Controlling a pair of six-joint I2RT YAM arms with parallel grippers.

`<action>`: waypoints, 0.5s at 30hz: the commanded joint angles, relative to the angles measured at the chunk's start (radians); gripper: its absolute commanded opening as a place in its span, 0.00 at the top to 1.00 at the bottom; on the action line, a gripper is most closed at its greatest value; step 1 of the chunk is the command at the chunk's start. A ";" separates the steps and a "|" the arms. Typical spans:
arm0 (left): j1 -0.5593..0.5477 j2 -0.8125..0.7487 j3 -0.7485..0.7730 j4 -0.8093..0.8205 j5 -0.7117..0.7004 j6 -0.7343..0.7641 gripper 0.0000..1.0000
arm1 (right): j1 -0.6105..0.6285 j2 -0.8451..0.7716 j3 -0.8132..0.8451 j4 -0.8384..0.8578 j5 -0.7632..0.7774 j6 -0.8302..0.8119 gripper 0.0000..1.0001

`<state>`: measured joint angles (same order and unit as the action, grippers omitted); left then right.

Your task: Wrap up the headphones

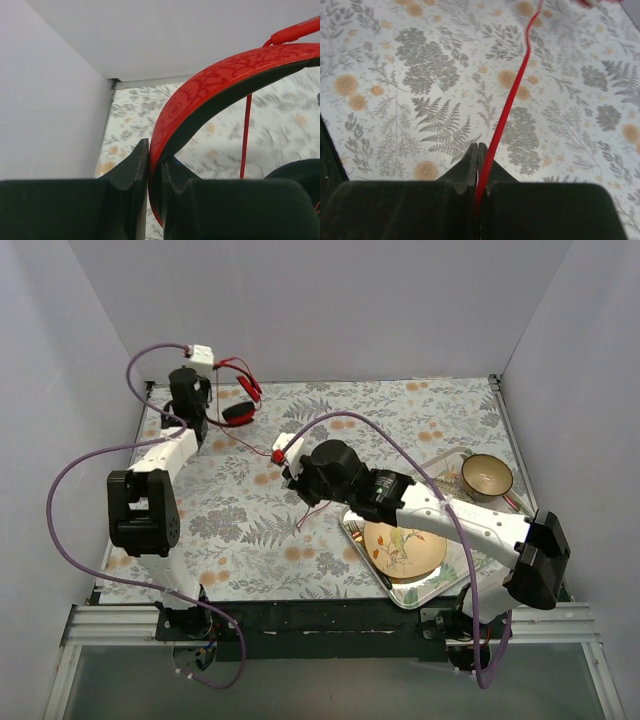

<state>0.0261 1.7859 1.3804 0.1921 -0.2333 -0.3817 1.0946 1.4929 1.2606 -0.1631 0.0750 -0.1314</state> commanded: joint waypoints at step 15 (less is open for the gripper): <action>-0.336 -0.388 -0.345 -0.069 0.219 0.425 1.00 | -0.401 0.033 0.387 0.019 0.250 -0.077 0.99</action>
<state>-0.2562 1.5074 1.0531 0.2420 -0.1268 0.0181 0.7700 1.4967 1.5909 -0.2337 0.2649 -0.1913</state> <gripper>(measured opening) 0.087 0.022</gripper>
